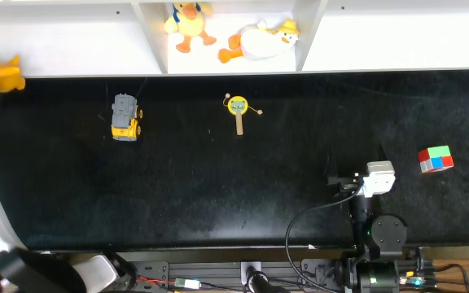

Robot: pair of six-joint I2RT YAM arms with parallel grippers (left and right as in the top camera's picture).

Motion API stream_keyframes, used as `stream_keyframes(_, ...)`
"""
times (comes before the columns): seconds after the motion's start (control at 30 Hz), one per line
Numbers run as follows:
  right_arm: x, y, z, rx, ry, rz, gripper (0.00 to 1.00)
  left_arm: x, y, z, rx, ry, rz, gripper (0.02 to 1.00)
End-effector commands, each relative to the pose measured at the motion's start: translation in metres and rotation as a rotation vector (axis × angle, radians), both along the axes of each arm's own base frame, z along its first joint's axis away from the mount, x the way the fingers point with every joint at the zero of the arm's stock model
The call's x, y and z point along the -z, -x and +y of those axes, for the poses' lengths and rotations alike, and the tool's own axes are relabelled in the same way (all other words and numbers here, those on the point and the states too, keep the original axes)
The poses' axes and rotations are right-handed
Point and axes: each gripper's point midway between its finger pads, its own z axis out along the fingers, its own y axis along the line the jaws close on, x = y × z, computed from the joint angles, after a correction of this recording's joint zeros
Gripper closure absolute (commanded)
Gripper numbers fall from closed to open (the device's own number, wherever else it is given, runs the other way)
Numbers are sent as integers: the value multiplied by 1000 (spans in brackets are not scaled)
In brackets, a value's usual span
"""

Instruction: Store Toys

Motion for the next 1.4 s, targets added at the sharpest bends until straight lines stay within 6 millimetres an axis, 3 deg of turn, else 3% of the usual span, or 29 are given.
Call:
stream_keyframes(0.03,4,0,0,3,-4,2,5,2,-22,17,-55,-7,21,982)
stream_keyframes(0.5,4,0,0,3,-4,2,7,17,-84,11,14,4,14,980)
stream_keyframes(1.4,4,0,0,3,-4,3,5,25,-96,-12,18,30,34,978)
